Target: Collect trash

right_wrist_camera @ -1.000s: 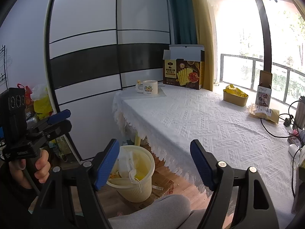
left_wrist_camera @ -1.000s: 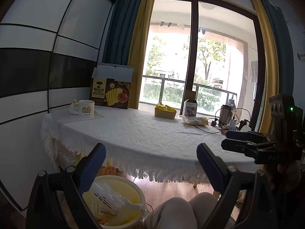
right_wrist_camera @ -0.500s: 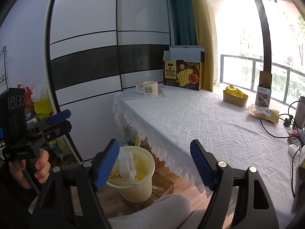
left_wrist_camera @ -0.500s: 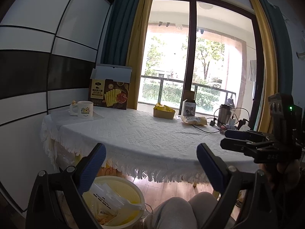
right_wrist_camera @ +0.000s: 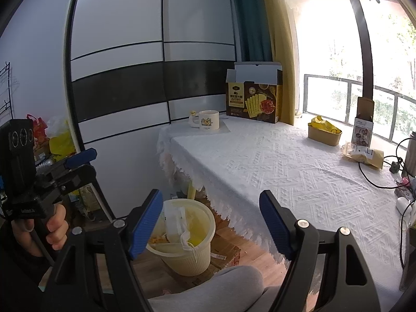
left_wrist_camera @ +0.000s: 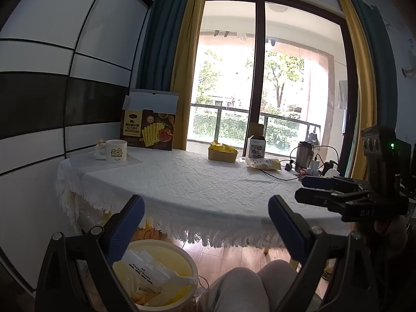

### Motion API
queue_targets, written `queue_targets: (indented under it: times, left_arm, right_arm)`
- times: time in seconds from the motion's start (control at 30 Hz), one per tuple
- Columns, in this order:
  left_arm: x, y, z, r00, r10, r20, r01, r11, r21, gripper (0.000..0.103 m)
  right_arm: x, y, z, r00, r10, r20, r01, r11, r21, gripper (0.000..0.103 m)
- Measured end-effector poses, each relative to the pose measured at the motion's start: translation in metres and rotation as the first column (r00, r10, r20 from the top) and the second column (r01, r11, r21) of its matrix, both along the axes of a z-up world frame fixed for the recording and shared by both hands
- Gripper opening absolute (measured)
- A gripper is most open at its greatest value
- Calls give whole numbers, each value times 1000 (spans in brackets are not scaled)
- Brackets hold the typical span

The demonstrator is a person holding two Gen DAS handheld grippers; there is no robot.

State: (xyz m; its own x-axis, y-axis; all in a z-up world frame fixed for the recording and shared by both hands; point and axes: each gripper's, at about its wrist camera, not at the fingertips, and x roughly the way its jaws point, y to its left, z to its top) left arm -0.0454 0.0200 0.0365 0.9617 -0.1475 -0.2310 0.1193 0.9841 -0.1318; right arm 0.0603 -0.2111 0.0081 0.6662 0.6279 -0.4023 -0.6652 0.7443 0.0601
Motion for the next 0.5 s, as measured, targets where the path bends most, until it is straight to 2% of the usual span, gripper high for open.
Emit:
queue_targets:
  times: [0.5]
  left_arm:
    - [1,8,-2,1000,15,-27,-15,1000,-10,96]
  right_arm:
    - [-3,3,1,1000,8,-3,-8,1000,-1,75]
